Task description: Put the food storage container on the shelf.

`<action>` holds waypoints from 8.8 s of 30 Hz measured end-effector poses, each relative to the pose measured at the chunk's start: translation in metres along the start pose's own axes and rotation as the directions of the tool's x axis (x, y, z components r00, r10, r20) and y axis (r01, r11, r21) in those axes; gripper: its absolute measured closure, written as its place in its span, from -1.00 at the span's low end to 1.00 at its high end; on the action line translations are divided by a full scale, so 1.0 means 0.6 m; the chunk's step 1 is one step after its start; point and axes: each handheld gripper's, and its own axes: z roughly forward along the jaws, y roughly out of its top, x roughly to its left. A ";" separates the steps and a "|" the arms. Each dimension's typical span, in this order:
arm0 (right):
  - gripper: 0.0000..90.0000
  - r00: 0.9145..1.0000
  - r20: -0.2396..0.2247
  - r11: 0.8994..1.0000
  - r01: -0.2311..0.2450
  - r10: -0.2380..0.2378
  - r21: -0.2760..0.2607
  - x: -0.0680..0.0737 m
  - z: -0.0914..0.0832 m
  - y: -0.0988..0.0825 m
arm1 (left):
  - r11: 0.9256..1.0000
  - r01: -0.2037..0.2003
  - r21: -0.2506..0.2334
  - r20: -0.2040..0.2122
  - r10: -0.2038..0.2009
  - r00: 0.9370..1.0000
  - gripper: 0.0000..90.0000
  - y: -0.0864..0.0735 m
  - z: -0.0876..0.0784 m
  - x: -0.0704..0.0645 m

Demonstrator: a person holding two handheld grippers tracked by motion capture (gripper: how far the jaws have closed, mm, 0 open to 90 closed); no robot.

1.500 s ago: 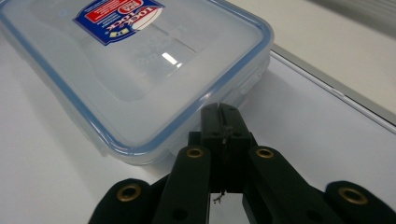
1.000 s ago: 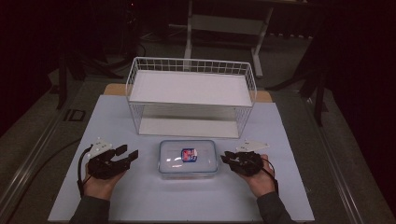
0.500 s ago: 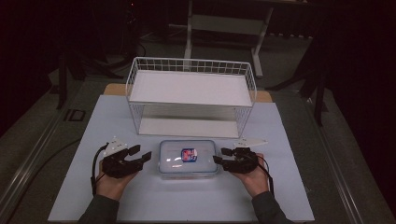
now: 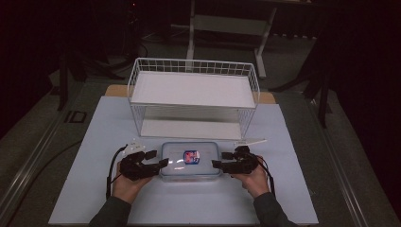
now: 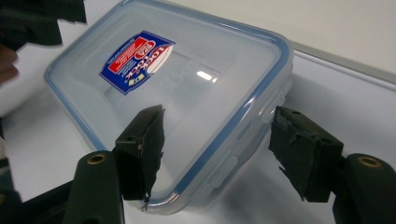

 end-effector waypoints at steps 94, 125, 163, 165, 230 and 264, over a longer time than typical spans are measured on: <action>0.08 0.980 -0.178 0.988 -0.108 0.087 -0.110 0.010 -0.051 -0.009 | 0.989 0.149 -0.024 0.212 -0.141 0.967 0.14 -0.001 -0.032 0.002; 0.13 0.986 -0.164 0.971 -0.045 0.007 -0.233 0.037 -0.102 0.017 | 0.990 0.110 -0.093 0.234 -0.086 0.968 0.15 0.031 -0.061 -0.014; 0.13 0.991 -0.110 0.929 0.032 -0.078 -0.370 0.069 -0.171 0.095 | 0.982 -0.004 -0.188 0.231 0.048 0.972 0.15 0.150 -0.109 -0.031; 0.13 0.991 -0.107 0.925 0.039 -0.085 -0.377 0.071 -0.175 0.102 | 0.980 -0.011 -0.196 0.228 0.056 0.972 0.15 0.156 -0.114 -0.032; 0.10 0.990 -0.073 0.902 0.077 -0.119 -0.425 0.018 -0.152 0.275 | 0.946 0.000 -0.323 0.170 0.058 0.984 0.14 0.327 -0.102 0.042; 0.07 0.995 -0.101 0.923 -0.036 -0.003 -0.382 -0.044 -0.116 0.301 | 0.950 0.112 -0.290 0.184 -0.060 0.981 0.14 0.338 -0.038 0.079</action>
